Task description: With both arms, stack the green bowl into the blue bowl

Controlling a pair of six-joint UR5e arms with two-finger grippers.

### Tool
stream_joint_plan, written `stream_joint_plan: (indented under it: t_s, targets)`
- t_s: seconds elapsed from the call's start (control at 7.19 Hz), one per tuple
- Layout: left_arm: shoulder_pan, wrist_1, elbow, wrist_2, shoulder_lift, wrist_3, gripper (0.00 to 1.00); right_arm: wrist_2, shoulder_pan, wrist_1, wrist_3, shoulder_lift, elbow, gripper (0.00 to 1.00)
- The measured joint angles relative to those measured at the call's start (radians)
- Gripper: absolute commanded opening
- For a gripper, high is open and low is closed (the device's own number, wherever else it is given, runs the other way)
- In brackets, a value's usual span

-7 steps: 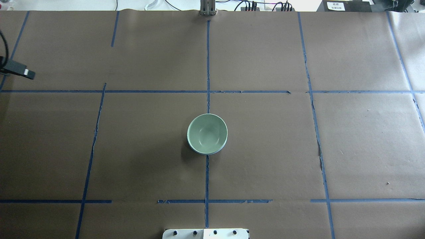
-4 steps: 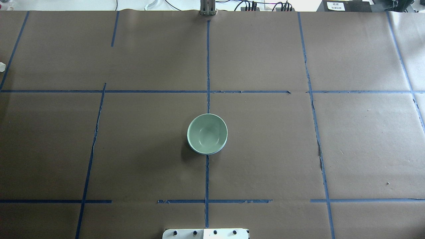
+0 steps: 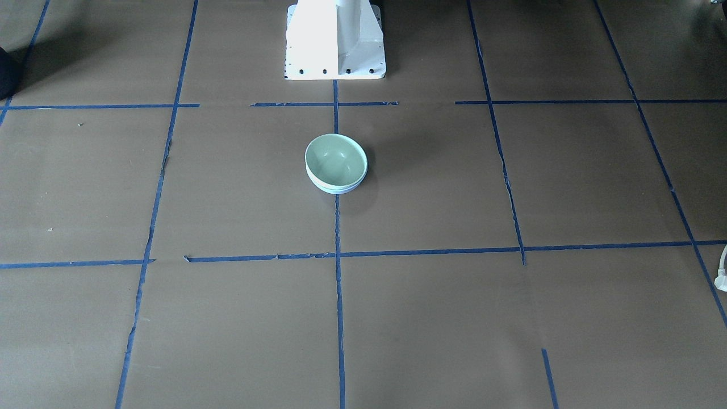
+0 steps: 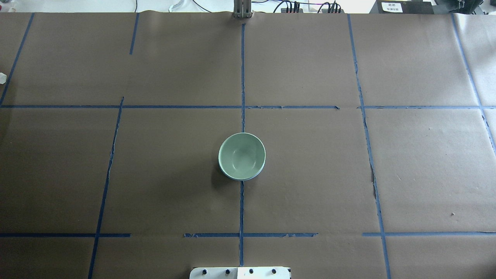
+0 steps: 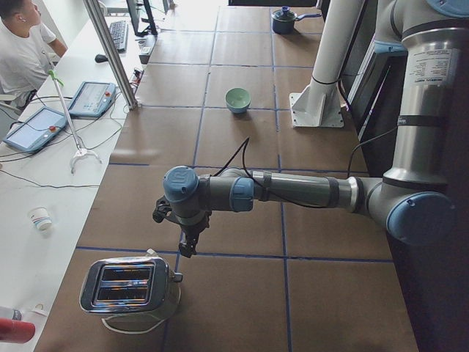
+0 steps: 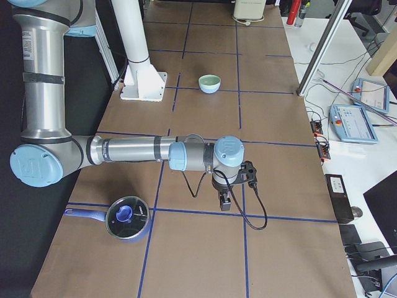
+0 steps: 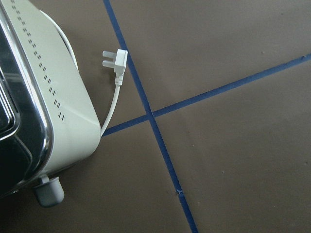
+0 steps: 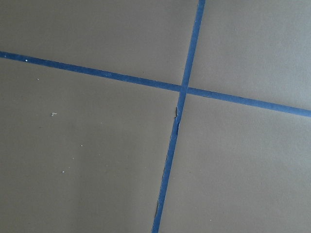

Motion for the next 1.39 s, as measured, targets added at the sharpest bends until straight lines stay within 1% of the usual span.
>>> stream_joint_plan:
  t_s: [0.14, 0.28, 0.42, 0.56, 0.83, 1.11, 1.39]
  targets:
    - [-0.006, 0.011, -0.003, -0.020, 0.022, -0.016, 1.00, 0.001, 0.000, 0.000, 0.003, -0.008, 0.003, 1.00]
    - [-0.017, 0.021, -0.018, -0.069, 0.053, -0.052, 1.00, 0.002, 0.000, 0.000, 0.004, -0.018, 0.009, 1.00]
    - [-0.028, 0.027, -0.065, -0.100, 0.110, -0.077, 1.00, 0.003, 0.000, 0.001, 0.001, -0.022, 0.014, 1.00]
    - [-0.038, 0.033, -0.130, -0.094, 0.161, -0.088, 1.00, 0.005, 0.000, 0.001, -0.003, -0.032, 0.023, 1.00]
    - [-0.048, 0.041, -0.214, -0.052, 0.211, -0.092, 1.00, 0.002, 0.000, 0.003, -0.010, -0.062, 0.050, 1.00]
    - [-0.046, 0.044, -0.242, -0.039, 0.213, -0.097, 1.00, -0.004, 0.001, 0.008, -0.012, -0.074, 0.062, 1.00]
    - [-0.044, 0.047, -0.236, -0.028, 0.201, -0.100, 1.00, -0.002, 0.006, 0.004, -0.017, -0.075, 0.078, 1.00]
